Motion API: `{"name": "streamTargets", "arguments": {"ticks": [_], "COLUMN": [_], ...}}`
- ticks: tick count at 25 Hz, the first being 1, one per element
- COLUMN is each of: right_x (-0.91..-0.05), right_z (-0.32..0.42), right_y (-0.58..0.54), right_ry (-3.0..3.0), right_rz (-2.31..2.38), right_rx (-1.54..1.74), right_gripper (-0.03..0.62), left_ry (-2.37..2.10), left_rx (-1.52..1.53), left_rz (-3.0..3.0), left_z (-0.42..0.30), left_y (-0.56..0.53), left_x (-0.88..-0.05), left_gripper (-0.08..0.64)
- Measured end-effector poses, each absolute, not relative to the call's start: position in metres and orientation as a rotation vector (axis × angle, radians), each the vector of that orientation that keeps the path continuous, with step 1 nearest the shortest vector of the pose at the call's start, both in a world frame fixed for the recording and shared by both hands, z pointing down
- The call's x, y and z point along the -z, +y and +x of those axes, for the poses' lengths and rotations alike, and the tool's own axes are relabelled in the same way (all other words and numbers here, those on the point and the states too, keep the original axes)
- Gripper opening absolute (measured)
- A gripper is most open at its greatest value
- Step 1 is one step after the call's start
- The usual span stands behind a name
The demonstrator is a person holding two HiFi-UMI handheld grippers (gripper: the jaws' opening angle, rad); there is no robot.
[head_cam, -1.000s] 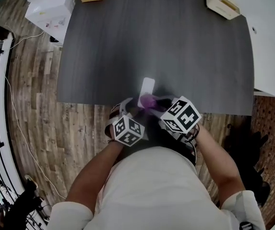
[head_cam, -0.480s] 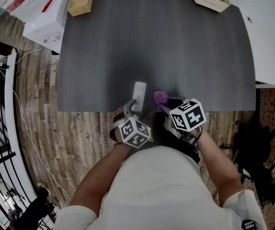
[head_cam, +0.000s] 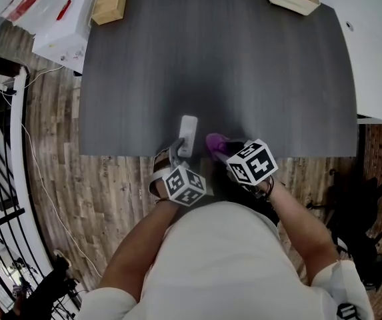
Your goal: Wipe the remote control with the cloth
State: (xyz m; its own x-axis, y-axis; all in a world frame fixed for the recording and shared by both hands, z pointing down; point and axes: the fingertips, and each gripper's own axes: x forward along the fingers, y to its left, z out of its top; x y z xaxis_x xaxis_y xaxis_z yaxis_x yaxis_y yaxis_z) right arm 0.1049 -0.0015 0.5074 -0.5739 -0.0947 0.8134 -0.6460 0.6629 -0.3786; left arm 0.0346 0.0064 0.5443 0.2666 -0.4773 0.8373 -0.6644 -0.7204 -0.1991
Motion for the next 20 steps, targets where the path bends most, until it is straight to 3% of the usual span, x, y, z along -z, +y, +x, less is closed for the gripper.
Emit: {"name": "streamTargets", "arguments": {"ticks": [2,4,9,20], "right_x": [-0.51,-0.513,-0.517,-0.532], "right_z": [0.101,0.1,0.096,0.064], "right_y": [0.003,0.008,0.011,0.023], "right_ry": [-2.065,-2.058,-2.04,-1.937], "right_rz": [0.544,0.528,0.529,0.579], "right_rx": [-0.866,-0.873,-0.9,-0.911], "right_gripper": [0.123,0.123,0.123,0.123], "left_ry": [-1.031,-0.982,-0.963,-0.948], "left_rx": [-1.461,-1.514,-1.729,-1.243], "left_rz": [2.372,2.416,2.521,2.506], "left_z": [0.037,0.04,0.029,0.031], "left_y": [0.014,0.022,0.017,0.013], "left_x": [-0.545,-0.548,-0.555,-0.546], "left_gripper": [0.286,0.335,0.333,0.307]}}
